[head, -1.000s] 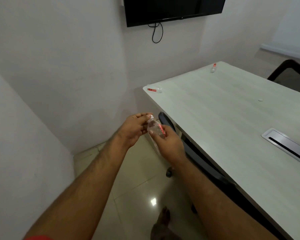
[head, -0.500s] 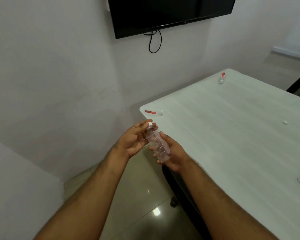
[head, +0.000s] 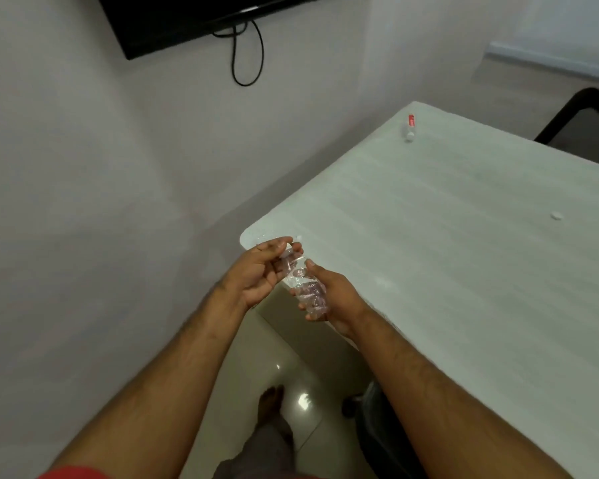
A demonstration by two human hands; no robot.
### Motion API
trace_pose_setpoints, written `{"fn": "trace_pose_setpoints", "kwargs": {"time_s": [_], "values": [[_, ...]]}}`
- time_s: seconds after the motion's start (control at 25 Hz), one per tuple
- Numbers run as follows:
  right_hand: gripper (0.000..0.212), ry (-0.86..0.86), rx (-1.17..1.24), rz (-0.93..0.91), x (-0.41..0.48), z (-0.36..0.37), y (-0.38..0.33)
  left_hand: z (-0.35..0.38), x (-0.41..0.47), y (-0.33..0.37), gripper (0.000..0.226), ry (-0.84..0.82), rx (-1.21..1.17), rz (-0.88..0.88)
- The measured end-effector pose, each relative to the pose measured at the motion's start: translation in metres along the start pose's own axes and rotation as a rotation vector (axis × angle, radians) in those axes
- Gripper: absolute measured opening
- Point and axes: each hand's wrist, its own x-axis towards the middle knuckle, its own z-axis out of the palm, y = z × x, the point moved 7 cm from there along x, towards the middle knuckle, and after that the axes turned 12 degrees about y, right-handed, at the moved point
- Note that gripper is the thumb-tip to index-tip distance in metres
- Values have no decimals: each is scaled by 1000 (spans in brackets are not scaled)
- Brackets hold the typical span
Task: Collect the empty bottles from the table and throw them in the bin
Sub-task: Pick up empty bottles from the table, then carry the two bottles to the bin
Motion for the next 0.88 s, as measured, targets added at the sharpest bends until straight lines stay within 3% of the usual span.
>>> {"fn": "trace_pose_setpoints", "kwargs": {"time_s": [0.08,0.16,0.28,0.4,0.52,0.6,0.72,0.88], "values": [[43,154,8,80,34,7,1,-14,51,12,19,97,333,126],[39,373,-8,105,61,6,0,-18,95,33,33,199,913,406],[50,565,23,132,84,6,-1,0,140,37,50,55,1550,755],[61,609,51,214,101,11,5,-2,186,16,52,-114,1955,775],[61,678,27,260,105,5,13,-1,197,13,30,-175,2022,711],[60,721,102,288,99,-2,14,7,190,9,28,-210,1980,688],[48,804,294,297,78,-25,12,37,162,2,41,-224,1697,612],[37,990,419,208,8,-88,7,93,106,-21,58,-263,1249,307]]}}
